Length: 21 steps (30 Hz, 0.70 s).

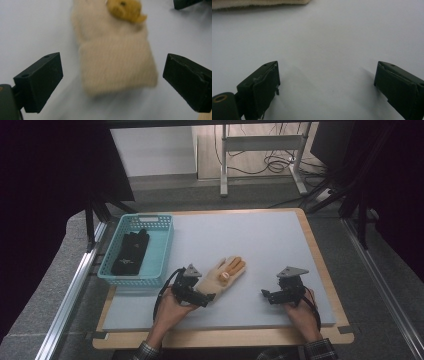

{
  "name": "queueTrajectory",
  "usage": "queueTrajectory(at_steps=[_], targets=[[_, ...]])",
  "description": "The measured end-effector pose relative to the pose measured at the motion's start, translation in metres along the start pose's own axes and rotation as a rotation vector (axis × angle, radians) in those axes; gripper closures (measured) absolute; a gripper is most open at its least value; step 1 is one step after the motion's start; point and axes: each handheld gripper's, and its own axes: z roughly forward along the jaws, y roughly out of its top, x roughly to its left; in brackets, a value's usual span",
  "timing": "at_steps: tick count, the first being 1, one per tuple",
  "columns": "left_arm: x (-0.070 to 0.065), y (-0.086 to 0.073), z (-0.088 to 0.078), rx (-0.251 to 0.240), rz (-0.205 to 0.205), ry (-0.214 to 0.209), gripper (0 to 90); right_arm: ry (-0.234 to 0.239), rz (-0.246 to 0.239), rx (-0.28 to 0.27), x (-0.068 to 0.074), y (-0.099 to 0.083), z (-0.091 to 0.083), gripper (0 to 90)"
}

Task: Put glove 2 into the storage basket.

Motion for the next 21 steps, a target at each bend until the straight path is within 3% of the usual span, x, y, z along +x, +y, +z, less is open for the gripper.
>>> queueTrajectory(at_steps=[5,7,12,15,18,21], targets=[[-0.004,0.025,0.019,0.034,0.007,0.009,3.7,0.0,0.0,0.0,0.0,0.0,0.0,6.0],[-0.006,0.031,0.029,0.058,0.013,0.032,3.9,0.0,0.0,-0.001,0.0,0.0,0.0,6.0],[-0.007,0.038,0.052,0.131,0.044,0.095,5.4,0.0,0.0,-0.001,0.0,0.0,0.0,6.0],[-0.006,0.038,0.061,0.169,0.047,0.104,7.7,0.0,0.0,-0.001,0.0,0.0,0.0,6.1],[-0.004,0.038,0.064,0.173,0.036,0.091,13.7,0.0,0.001,-0.001,0.0,0.0,0.0,6.0],[-0.005,0.038,0.06,0.163,0.033,0.094,26.7,0.0,0.001,-0.001,0.0,0.0,0.0,6.0]])
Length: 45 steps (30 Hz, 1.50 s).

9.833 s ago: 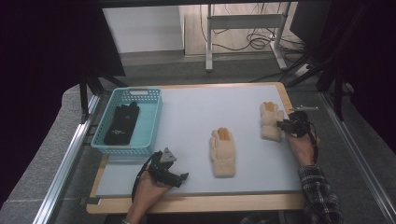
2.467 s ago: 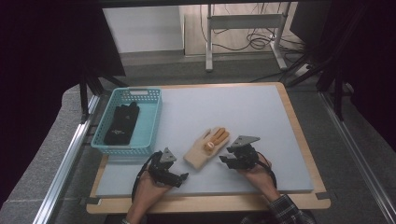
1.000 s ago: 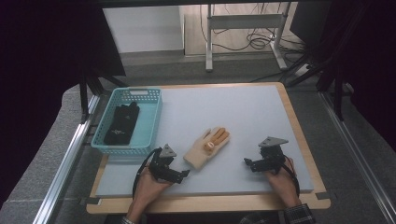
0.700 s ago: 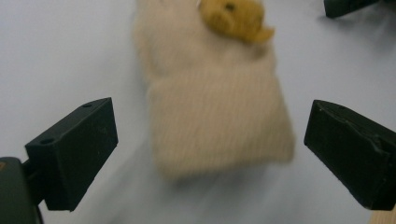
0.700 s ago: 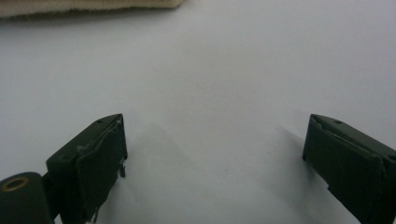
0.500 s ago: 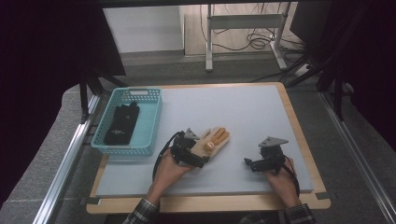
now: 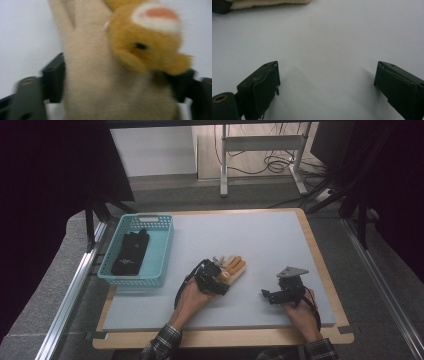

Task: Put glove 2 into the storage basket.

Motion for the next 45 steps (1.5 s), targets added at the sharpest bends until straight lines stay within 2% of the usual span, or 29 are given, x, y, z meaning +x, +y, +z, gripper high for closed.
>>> queueTrajectory(at_steps=[4,8,13,17,21,27,34,37,39,45], targets=[[0.0,0.0,-0.003,-0.001,-0.006,-0.002,45.6,0.0,-0.001,0.0,0.0,0.0,0.0,6.0],[0.001,0.001,-0.005,0.002,-0.004,-0.016,59.2,0.0,0.0,0.0,0.0,0.0,0.0,6.0],[-0.002,0.004,-0.011,-0.011,0.019,0.005,64.6,-0.001,-0.002,0.001,0.0,0.0,0.0,6.0],[0.003,0.01,-0.021,-0.037,0.014,-0.012,74.6,0.0,0.0,0.0,0.0,0.0,0.0,6.0],[0.006,0.016,-0.029,-0.049,0.009,0.0,76.5,0.0,-0.001,0.001,0.0,0.0,0.0,6.0],[0.013,0.02,-0.037,-0.064,-0.009,-0.005,77.4,0.0,0.0,0.001,0.0,0.0,0.0,6.1],[0.026,0.026,-0.056,-0.076,-0.035,0.039,77.4,0.0,0.0,0.0,0.0,0.0,0.0,6.1],[0.042,0.029,-0.079,-0.085,-0.061,0.084,77.3,0.0,-0.001,0.0,0.0,0.0,0.0,6.1],[0.045,0.03,-0.082,-0.082,-0.062,0.091,77.2,0.0,-0.001,0.0,0.0,0.0,0.0,6.1],[0.073,0.027,-0.11,-0.082,-0.119,0.162,77.0,0.0,-0.001,0.001,0.0,0.0,0.0,6.1]])
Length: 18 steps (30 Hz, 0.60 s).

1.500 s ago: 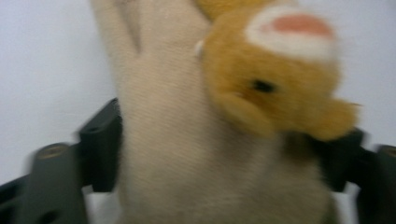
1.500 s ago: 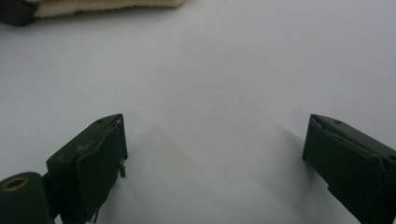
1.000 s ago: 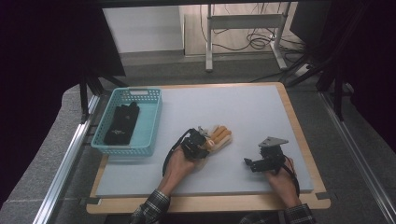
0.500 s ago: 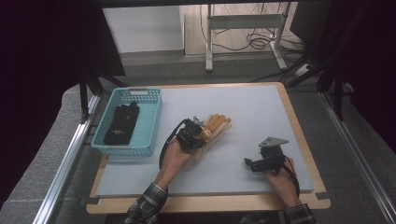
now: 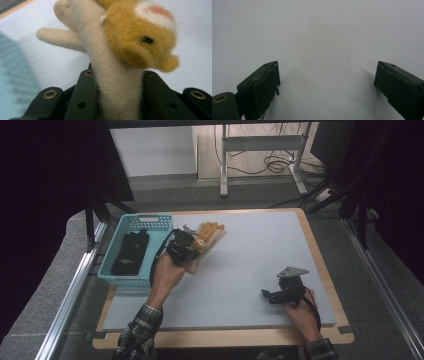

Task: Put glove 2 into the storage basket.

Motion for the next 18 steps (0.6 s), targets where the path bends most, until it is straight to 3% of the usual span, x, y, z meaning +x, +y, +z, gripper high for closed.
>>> queueTrajectory(at_steps=[7,10,13,14,18], targets=[[0.046,-0.007,-0.026,0.003,-0.09,0.102,76.8,0.0,0.0,0.0,0.0,0.0,0.0,6.1],[0.068,-0.015,-0.036,0.031,-0.131,0.158,76.7,0.0,0.0,0.0,0.0,0.0,0.0,6.1],[0.08,-0.021,-0.039,0.049,-0.156,0.188,76.5,0.001,0.0,0.0,0.0,0.0,0.0,6.0],[0.091,-0.027,-0.041,0.067,-0.18,0.21,76.5,0.0,0.0,0.0,0.0,0.0,0.0,6.0],[0.111,-0.038,-0.041,0.099,-0.232,0.246,76.3,0.0,0.0,0.0,0.0,0.0,0.0,6.0]])
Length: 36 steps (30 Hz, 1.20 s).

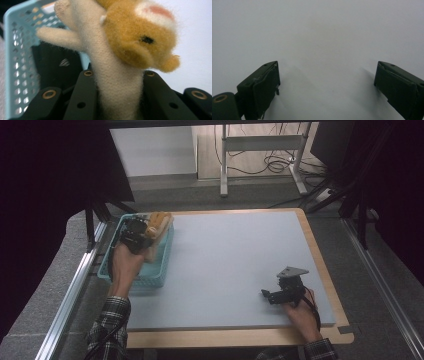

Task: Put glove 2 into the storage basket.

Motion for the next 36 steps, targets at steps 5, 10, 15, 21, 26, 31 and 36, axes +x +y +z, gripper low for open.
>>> queueTrajectory(at_steps=[5,10,15,21,26,31,36], targets=[[0.013,-0.005,0.017,0.05,-0.042,0.011,76.0,0.0,0.001,0.0,0.0,0.0,0.0,6.0],[0.014,-0.007,0.039,0.085,-0.057,0.001,75.4,0.0,0.001,0.0,0.0,0.0,0.0,6.0],[0.012,-0.011,0.074,0.14,-0.075,-0.022,75.2,0.0,0.001,0.0,0.0,0.0,0.0,6.1],[0.01,-0.01,0.09,0.152,-0.072,-0.055,73.7,0.0,0.001,0.0,0.0,0.0,0.0,6.1],[0.005,-0.008,0.096,0.197,-0.027,-0.052,57.0,0.0,0.001,0.0,0.0,0.0,0.0,6.1],[0.006,-0.005,0.095,0.214,-0.021,-0.058,26.1,0.0,0.001,0.0,0.0,0.0,0.0,6.1],[0.012,0.0,0.077,0.175,-0.044,-0.093,17.3,0.0,0.001,0.0,0.0,0.0,0.0,6.0]])
